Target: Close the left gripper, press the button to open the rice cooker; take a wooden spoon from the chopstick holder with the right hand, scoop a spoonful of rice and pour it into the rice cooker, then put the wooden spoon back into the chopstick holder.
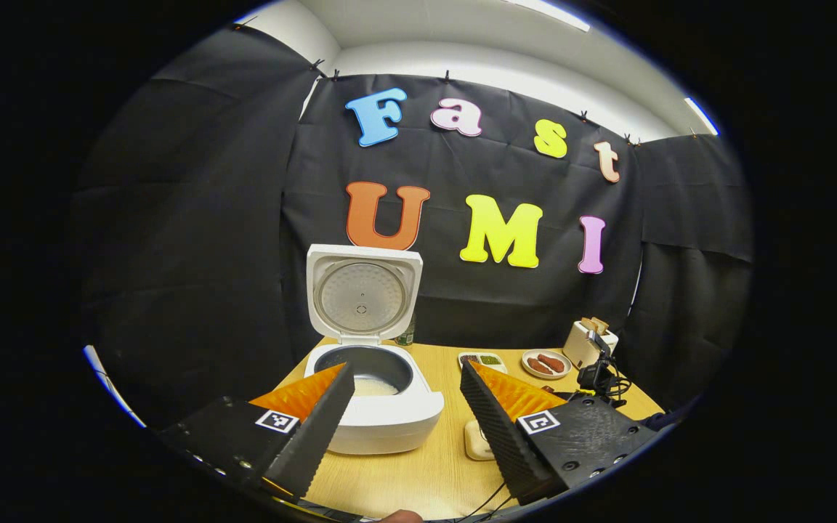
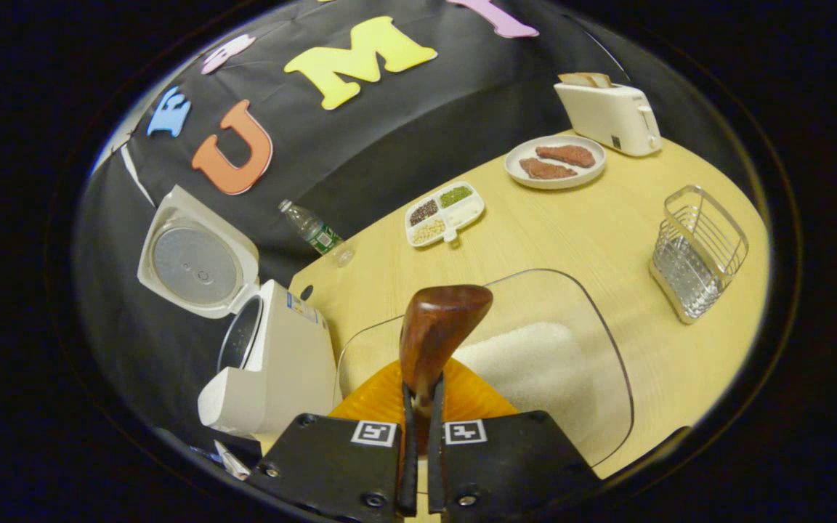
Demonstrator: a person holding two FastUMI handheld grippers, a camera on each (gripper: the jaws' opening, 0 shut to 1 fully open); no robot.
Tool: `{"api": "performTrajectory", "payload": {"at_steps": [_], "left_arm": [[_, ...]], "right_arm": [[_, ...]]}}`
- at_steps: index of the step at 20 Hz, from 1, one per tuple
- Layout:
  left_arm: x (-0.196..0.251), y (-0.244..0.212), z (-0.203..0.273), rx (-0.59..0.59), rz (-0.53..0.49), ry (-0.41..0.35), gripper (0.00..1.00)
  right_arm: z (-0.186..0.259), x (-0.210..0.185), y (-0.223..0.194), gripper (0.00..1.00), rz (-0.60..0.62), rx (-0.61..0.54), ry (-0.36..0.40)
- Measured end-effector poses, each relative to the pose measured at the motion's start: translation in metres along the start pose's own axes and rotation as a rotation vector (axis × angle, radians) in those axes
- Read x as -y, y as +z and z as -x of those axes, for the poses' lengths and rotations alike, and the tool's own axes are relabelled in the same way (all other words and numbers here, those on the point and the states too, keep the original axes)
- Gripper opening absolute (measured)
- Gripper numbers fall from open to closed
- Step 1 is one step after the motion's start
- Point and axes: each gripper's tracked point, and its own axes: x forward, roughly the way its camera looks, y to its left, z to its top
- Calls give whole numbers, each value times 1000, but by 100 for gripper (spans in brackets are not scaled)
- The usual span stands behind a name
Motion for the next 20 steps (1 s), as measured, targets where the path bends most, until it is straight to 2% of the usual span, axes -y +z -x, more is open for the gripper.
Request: {"api": "performTrajectory", "payload": {"at_steps": [2, 7, 11, 15, 18, 20], "left_arm": [[6, 3, 2, 4, -8, -11, 94], [17, 9, 3, 5, -29, -23, 94], [26, 6, 3, -11, -17, -40, 94], [29, -5, 3, -40, 5, -43, 94], [31, -4, 6, -29, -8, -56, 94], [26, -10, 7, -39, -28, -43, 94]], "right_arm": [[7, 1, 8, 11, -41, 13, 39], [28, 24, 24, 10, -234, 22, 113], [41, 47, 36, 10, -459, 50, 185], [54, 55, 41, 10, -723, 42, 305], [65, 45, 59, 9, -940, 49, 443], [72, 35, 71, 7, -965, 64, 489]]}}
